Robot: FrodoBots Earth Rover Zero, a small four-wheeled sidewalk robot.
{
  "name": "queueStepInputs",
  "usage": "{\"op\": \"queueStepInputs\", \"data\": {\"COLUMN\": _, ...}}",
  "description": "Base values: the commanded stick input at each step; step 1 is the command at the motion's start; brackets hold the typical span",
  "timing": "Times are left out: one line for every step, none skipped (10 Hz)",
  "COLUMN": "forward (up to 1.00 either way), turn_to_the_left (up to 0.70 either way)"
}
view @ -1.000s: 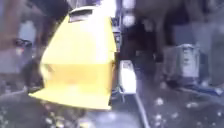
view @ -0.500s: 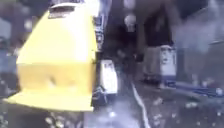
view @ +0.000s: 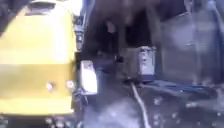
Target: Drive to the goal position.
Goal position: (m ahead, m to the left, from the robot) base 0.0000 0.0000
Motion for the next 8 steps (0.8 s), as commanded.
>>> {"op": "queueStepInputs", "data": {"forward": 0.00, "turn_to_the_left": -0.45}}
{"op": "queueStepInputs", "data": {"forward": 0.00, "turn_to_the_left": -0.45}}
{"op": "queueStepInputs", "data": {"forward": 0.00, "turn_to_the_left": -0.45}}
{"op": "queueStepInputs", "data": {"forward": 0.00, "turn_to_the_left": -0.45}}
{"op": "queueStepInputs", "data": {"forward": 0.00, "turn_to_the_left": -0.45}}
{"op": "queueStepInputs", "data": {"forward": 0.00, "turn_to_the_left": -0.45}}
{"op": "queueStepInputs", "data": {"forward": 0.00, "turn_to_the_left": -0.45}}
{"op": "queueStepInputs", "data": {"forward": 0.00, "turn_to_the_left": -0.45}}
